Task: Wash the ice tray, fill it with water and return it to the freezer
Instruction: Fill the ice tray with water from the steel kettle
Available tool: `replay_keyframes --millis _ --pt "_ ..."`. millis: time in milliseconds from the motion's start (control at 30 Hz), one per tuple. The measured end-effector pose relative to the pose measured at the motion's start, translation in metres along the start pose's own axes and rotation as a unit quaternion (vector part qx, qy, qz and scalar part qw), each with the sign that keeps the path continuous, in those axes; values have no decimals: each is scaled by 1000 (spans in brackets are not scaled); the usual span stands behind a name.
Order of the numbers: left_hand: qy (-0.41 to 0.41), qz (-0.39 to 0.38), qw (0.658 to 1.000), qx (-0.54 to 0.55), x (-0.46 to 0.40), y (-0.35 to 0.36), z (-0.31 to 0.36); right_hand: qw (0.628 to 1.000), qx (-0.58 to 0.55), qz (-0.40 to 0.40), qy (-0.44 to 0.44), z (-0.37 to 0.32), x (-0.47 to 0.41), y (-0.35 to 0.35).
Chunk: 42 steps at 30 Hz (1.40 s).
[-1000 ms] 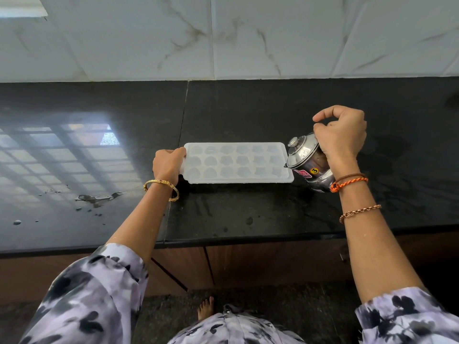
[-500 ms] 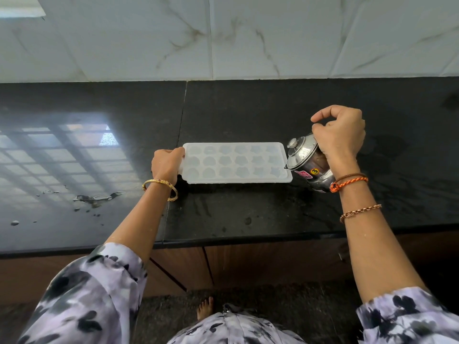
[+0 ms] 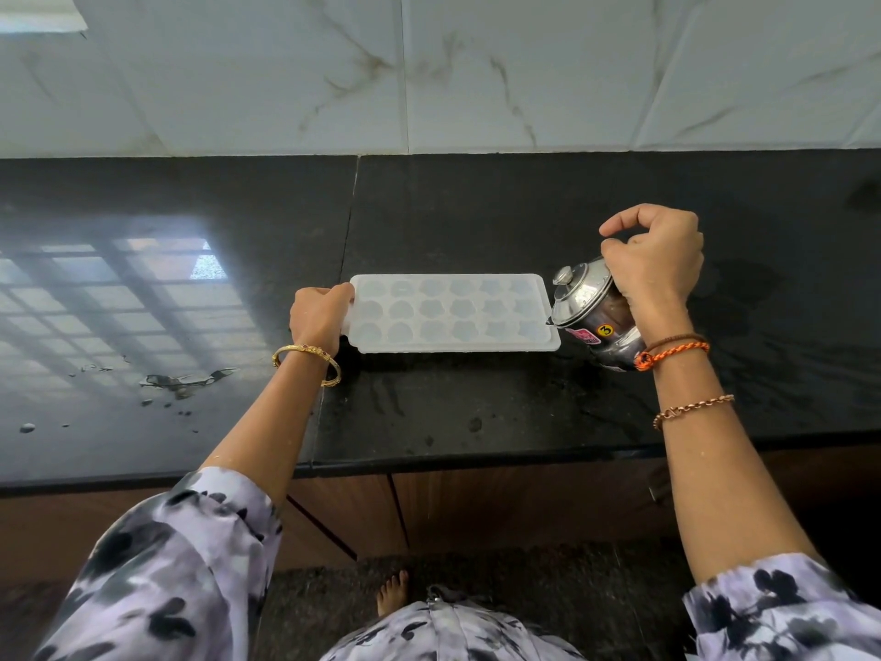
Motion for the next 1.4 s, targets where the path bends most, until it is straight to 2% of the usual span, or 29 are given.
replay_keyframes --millis 167,300,500,733,833,967,1233,1333,1400 --pt "1 4 1000 11 0 -1 -1 995 -73 18 66 7 -2 -3" --pt "-2 0 1000 13 2 -1 0 969 -187 63 150 24 -1 -3" --pt "1 -8 1000 13 1 -1 0 879 -365 189 240 47 3 -1" --pt "-1 -15 1000 10 1 0 0 774 -504 289 252 62 8 5" --pt "-5 -14 1000 14 1 0 0 750 -529 314 244 67 6 9" --pt "-3 -14 1000 14 2 0 1 752 -530 319 230 71 -1 15" --pt "-4 -3 1000 14 3 1 0 770 -507 285 261 70 3 29" --pt "-8 -1 1000 12 2 0 0 832 -384 319 243 68 20 31" --pt "-7 -2 1000 11 2 0 0 876 -285 359 147 55 35 26"
Point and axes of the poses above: each hand's wrist, its own x-axis away from the middle knuckle, its own y-axis out of the palm, z = x × y, the point moved 3 cm from there along -x, towards the middle knuckle, and after that the axes turned 1 degree about y, right-handed, at the moved point
